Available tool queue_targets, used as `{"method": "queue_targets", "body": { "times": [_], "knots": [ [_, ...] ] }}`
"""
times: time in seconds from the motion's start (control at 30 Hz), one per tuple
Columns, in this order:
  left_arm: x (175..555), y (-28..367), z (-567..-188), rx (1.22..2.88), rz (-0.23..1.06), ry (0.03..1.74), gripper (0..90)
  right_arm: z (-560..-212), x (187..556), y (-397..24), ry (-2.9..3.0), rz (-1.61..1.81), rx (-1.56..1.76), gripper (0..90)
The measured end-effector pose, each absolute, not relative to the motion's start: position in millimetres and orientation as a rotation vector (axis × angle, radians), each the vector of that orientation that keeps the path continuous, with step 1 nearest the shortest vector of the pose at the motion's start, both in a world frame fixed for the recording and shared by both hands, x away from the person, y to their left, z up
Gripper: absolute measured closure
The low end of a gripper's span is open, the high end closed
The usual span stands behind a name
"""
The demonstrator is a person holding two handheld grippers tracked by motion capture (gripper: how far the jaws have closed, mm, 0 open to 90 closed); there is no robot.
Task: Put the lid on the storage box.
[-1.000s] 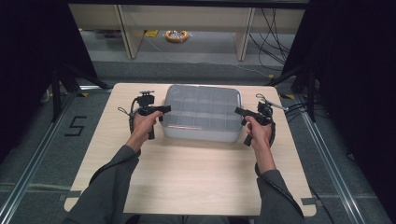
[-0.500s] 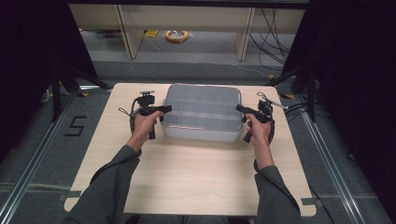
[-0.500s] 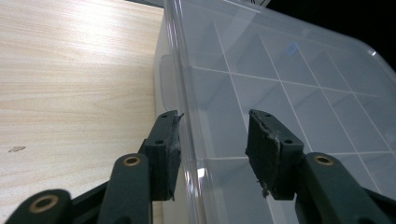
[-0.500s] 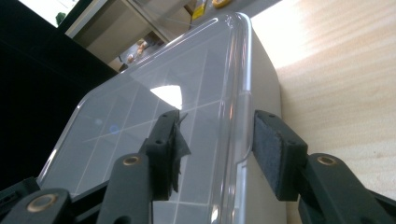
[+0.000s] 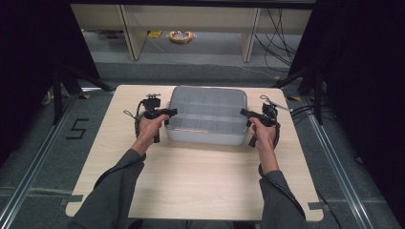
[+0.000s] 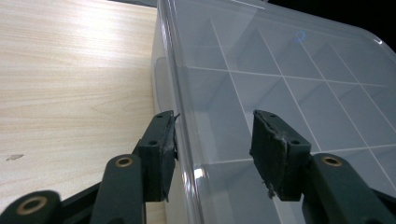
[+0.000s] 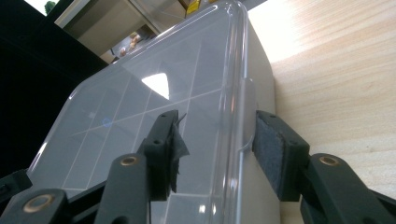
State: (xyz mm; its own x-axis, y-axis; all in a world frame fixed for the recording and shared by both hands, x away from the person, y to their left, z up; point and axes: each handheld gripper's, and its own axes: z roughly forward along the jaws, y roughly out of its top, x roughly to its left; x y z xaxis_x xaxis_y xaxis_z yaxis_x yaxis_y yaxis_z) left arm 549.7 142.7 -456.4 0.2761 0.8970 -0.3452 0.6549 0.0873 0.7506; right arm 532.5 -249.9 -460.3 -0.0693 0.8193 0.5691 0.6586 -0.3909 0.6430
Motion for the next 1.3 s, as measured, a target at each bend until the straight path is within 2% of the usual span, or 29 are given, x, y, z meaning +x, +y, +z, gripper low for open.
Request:
{"method": "queue_targets", "body": {
  "times": [0.13,0.3,0.37,0.67,0.87,1.1,1.17,1.3],
  "knots": [
    [548.4,143.2,-453.8,1.668,0.331,1.436,48.9,-461.8,534.1,-248.7,1.634,1.447,1.993,49.9],
    [548.4,146.4,-452.2,1.635,0.309,1.451,47.5,-456.5,530.3,-247.4,1.600,1.446,2.062,47.9],
    [546.9,147.5,-451.0,1.627,0.297,1.448,45.8,-455.7,529.4,-252.7,1.615,1.441,1.996,45.4],
    [533.2,156.3,-442.4,1.631,0.273,1.415,42.4,-441.8,512.1,-264.8,1.608,1.455,1.959,39.2],
    [516.5,163.3,-441.3,1.646,0.242,1.378,41.3,-434.3,498.1,-267.9,1.632,1.434,1.962,37.1],
    [493.6,164.5,-442.0,1.671,0.235,1.324,39.4,-438.5,487.5,-271.9,1.732,1.396,1.750,34.3],
    [488.3,165.7,-443.1,1.669,0.232,1.314,39.4,-435.1,479.7,-265.0,1.720,1.415,1.853,33.5],
    [477.8,166.4,-447.0,1.682,0.230,1.303,38.5,-436.9,468.5,-262.2,1.762,1.405,1.770,32.5]
  ]
}}
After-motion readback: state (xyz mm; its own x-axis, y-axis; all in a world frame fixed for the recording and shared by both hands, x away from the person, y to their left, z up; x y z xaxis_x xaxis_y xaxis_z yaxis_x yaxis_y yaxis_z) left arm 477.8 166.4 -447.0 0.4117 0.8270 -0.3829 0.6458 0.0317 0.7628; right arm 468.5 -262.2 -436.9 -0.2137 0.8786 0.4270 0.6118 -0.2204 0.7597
